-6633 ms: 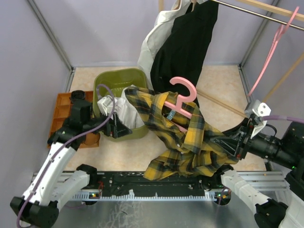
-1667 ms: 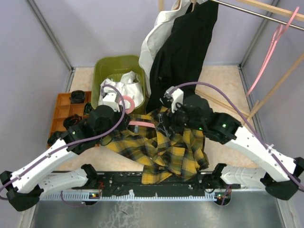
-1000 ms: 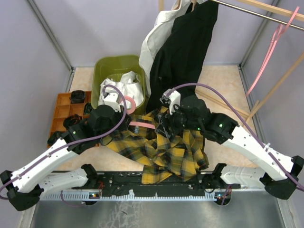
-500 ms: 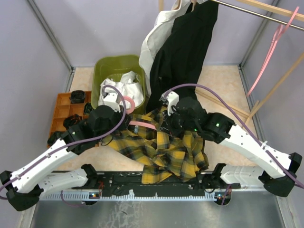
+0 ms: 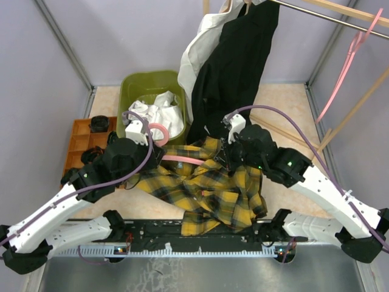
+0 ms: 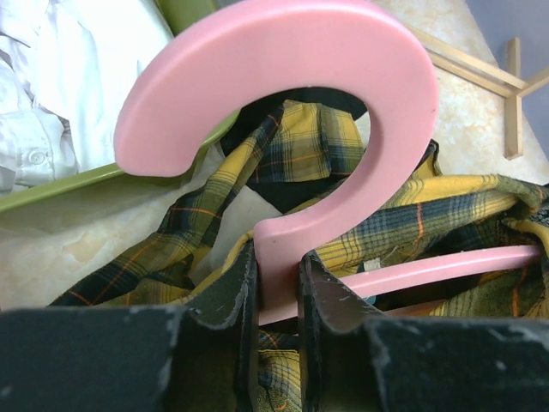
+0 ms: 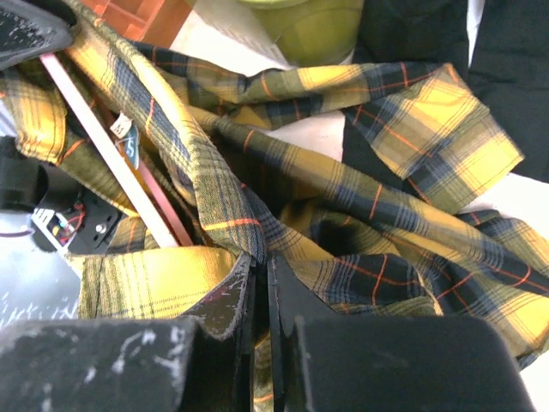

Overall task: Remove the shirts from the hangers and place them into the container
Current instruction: Remove the shirt from the hanger.

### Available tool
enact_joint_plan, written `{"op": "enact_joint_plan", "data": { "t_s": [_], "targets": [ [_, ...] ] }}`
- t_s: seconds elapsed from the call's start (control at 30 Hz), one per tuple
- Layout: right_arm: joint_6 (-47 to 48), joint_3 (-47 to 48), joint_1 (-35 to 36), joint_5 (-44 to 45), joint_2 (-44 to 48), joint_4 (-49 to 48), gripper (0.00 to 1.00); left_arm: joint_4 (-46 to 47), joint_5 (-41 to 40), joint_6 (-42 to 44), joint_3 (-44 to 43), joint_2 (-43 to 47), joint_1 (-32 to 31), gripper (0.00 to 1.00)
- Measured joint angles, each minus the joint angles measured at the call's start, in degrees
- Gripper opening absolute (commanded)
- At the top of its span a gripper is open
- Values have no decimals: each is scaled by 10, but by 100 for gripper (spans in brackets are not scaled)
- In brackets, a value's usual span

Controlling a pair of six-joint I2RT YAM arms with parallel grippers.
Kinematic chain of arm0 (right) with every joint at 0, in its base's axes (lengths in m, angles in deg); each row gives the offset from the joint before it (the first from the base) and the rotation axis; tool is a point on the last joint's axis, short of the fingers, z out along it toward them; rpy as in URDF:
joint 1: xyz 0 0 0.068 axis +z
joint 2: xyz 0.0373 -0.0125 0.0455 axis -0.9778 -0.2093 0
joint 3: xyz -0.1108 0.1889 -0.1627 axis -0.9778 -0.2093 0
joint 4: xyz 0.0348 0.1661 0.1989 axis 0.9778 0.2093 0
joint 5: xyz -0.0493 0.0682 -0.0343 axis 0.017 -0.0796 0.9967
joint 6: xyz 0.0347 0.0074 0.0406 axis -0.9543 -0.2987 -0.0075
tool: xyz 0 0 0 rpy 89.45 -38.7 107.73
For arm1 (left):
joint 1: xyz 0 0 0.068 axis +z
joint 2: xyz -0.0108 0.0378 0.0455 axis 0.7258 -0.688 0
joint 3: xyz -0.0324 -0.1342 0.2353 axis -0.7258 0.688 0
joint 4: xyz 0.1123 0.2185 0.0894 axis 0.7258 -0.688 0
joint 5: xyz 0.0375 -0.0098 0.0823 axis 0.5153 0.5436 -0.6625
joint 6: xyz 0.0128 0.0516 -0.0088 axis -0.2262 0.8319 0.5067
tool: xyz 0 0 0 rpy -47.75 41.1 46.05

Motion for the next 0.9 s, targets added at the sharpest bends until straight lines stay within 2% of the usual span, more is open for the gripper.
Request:
{"op": "enact_joint_plan", "data": {
  "t_s": [0.13, 0.47, 0.9],
  "targets": [
    [-5, -12, 0, -13, 25, -13, 0, 3, 5, -1, 4, 9, 0, 0],
    [-31, -17, 0, 58, 33, 5, 1, 29, 21, -1, 5, 14, -3, 0],
    [-28, -57, 1, 57, 41, -34, 1, 12, 4, -35, 19, 36, -5, 0]
  ]
}}
